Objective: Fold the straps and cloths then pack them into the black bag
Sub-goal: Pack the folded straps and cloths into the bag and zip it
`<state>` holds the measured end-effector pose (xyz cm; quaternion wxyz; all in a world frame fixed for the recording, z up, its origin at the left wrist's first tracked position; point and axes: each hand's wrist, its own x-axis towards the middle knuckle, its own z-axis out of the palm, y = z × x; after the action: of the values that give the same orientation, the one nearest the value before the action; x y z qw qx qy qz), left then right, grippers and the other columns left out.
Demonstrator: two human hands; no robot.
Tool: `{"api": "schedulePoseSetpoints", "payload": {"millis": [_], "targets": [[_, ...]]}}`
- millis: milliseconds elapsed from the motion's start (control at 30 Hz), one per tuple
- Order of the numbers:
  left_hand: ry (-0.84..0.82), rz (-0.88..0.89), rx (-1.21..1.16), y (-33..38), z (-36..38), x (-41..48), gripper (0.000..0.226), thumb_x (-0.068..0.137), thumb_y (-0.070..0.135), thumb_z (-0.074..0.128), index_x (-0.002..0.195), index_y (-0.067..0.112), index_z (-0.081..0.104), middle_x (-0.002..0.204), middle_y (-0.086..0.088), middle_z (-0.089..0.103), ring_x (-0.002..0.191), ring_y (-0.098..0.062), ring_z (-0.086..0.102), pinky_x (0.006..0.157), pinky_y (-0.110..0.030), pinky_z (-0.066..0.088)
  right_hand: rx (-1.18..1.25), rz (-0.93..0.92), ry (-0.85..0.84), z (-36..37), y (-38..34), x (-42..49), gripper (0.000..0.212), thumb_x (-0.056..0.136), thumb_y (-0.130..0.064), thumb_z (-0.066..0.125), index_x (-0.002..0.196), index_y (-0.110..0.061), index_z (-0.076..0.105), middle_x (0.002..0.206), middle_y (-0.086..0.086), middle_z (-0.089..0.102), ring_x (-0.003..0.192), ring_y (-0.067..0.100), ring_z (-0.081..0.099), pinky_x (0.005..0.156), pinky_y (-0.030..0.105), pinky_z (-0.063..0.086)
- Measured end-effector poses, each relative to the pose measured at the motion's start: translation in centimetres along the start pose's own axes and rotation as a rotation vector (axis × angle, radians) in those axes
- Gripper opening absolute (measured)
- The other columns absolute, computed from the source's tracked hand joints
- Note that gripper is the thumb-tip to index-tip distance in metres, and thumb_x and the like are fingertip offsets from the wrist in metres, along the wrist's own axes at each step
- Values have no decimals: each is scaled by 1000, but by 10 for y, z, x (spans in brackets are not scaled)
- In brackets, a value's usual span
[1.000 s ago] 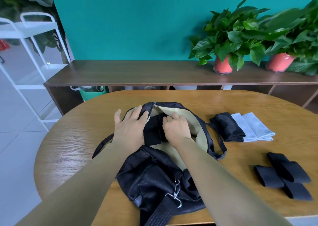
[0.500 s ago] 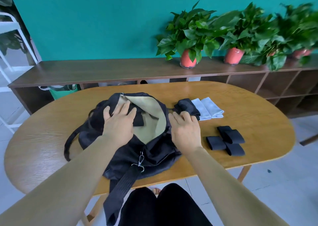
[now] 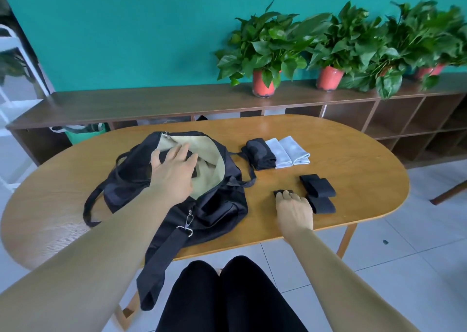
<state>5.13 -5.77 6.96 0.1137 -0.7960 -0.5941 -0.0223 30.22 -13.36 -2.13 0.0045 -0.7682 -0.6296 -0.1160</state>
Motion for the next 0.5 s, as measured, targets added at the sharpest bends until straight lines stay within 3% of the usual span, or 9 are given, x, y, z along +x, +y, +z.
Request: {"api": "schedulePoseSetpoints", "payload": {"millis": [100, 167, 233, 400, 500], "targets": [[-15, -20, 5, -10, -1, -2, 63, 93, 17, 48, 149, 25, 20, 160, -2, 4, 146, -18, 5, 114, -55, -1, -18, -23, 8, -12, -9, 1, 20, 73, -2, 64, 91, -10, 64, 86, 6, 67, 83, 24, 64, 68, 30, 45], [-23, -36, 3, -20, -2, -5, 64, 93, 19, 49, 150, 24, 20, 160, -3, 4, 146, -19, 3, 114, -55, -1, 10, -27, 1, -12, -13, 3, 29, 40, 2, 81, 59, -11, 61, 53, 5, 59, 48, 22, 58, 47, 23, 33], [-24, -58, -7, -32, -3, -7, 63, 93, 20, 50, 149, 23, 21, 159, -2, 5, 147, -20, 2, 114, -55, -1, 97, -6, 76, -12, -13, 5, 42, 20, 8, 80, 46, -11, 54, 38, 3, 48, 32, 20, 47, 43, 18, 21], [-8, -124, -31, -67, 2, -6, 44, 96, 20, 43, 139, 26, 39, 159, -5, 6, 147, -20, 4, 113, -53, 0, 99, 113, 296, -42, -28, 19, 38, 36, 7, 80, 63, -10, 59, 46, 2, 50, 37, 21, 48, 45, 17, 15], [-5, -148, -78, -82, 8, -3, 36, 97, 25, 42, 133, 29, 48, 159, -6, 7, 147, -21, 4, 113, -54, -1, 157, 31, 568, -66, -55, 35, 21, 57, 9, 56, 62, -11, 54, 48, 0, 48, 39, 20, 47, 44, 19, 17]]}}
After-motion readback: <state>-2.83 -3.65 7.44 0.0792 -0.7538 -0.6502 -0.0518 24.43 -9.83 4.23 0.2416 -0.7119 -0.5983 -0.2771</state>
